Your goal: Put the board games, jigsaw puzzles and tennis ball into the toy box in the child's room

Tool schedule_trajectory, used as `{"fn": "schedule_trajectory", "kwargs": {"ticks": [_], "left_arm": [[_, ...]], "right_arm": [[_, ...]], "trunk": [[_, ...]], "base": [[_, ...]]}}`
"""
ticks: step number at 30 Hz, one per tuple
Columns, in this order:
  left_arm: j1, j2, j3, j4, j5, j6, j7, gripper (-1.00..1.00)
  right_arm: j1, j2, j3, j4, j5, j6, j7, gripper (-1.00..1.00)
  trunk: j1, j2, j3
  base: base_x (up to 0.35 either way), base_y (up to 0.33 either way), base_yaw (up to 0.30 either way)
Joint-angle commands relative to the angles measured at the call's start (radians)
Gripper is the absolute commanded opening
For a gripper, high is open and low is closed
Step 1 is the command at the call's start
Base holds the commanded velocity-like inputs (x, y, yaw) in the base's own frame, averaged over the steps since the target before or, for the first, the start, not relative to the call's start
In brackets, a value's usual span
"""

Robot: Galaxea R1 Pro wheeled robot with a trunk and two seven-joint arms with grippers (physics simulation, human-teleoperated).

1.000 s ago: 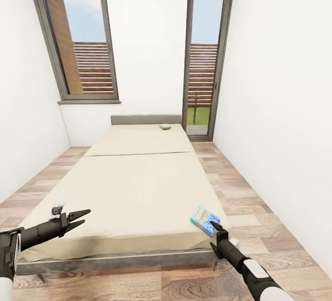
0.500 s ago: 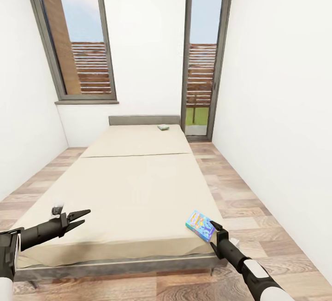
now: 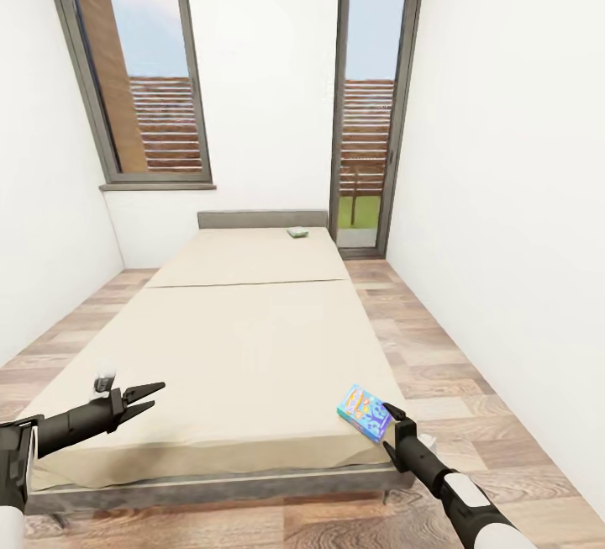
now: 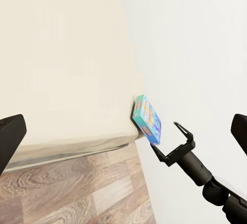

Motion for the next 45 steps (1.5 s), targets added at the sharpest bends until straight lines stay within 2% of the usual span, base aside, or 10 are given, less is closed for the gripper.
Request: {"fn": "schedule_trajectory", "kwargs": {"ticks": [1,45], "left_arm": [[-0.001,-0.001,0.003,-0.001,-0.011,0.010,-0.009,1.00],[-0.001,-0.001,0.003,-0.001,-0.017,0.012,-0.007,1.00]], "right_arm": [[-0.001,0.000,-0.005,-0.001,-0.005,0.008,-0.001,1.00],[-0.001,0.002,-0.005,-0.001,-0.002,0.002,-0.005,1.00]], "trunk": [[0.000,0.000,-0.001],[0.000,0.000,-0.001]], "base": [[0.065,-0.066,0.000],[0.004,-0.004,0.000]]}}
